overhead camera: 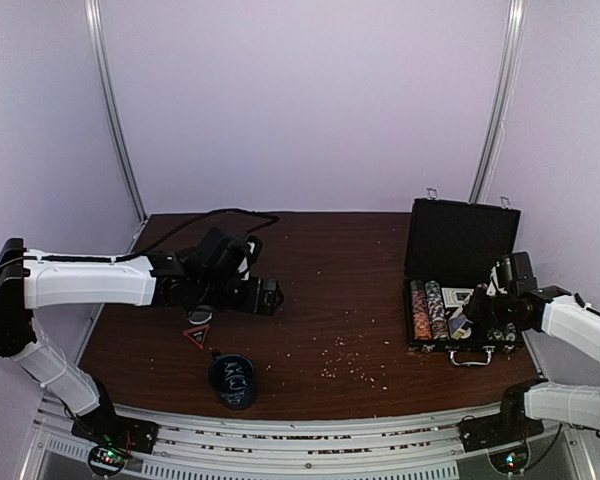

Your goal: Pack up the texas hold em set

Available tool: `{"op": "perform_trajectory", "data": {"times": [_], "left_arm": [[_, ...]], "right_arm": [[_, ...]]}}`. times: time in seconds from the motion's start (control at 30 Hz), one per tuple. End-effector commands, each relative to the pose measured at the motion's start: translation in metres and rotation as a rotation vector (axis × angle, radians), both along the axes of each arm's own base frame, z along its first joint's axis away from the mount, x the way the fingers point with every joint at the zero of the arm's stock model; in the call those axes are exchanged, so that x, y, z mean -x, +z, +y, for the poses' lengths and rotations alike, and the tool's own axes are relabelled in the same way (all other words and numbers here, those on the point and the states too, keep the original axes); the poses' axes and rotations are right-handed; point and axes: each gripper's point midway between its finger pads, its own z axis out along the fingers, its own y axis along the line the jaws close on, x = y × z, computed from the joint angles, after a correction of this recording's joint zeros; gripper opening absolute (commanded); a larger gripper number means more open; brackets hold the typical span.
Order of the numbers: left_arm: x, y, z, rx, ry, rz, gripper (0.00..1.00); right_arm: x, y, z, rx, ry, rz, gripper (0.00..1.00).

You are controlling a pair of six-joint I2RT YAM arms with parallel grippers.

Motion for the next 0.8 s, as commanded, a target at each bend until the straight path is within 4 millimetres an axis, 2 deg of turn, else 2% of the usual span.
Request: {"op": "perform_trajectory", "data": {"times": [0.0,0.13,0.37,0.47,0.67,0.73,0.77], "left_arm": [[-0.003,0.008,0.001,0.017,0.014,-0.006,0.92],[-0.004,0.009,0.0,0.017,0.016,-0.008,0.93],[-0.008,0.01,-0.001,0.018,0.032,-0.012,0.93],[-0.009,0.011,0.001,0.019,0.04,-0.013,0.92],[-0.009,0.008,0.002,0.014,0.045,-0.008,0.92],[-0.009,0.008,0.003,0.014,0.05,-0.007,0.92],[-0.01,0.009,0.003,0.015,0.051,-0.008,0.93]], "right_arm": [[-0.01,-0.004,0.01,-0.023,0.067,-0.057,0.0],[-0.008,-0.015,0.018,-0.052,0.102,-0.04,0.0],[-0.011,-0.013,0.074,-0.287,0.286,-0.098,0.0],[-0.016,-0.01,0.089,-0.309,0.314,-0.117,0.0],[-0.023,-0.015,0.088,-0.283,0.275,-0.117,0.0],[-0.022,-0.02,0.083,-0.26,0.253,-0.098,0.07],[-0.02,-0.022,0.08,-0.246,0.243,-0.086,0.14]]}}
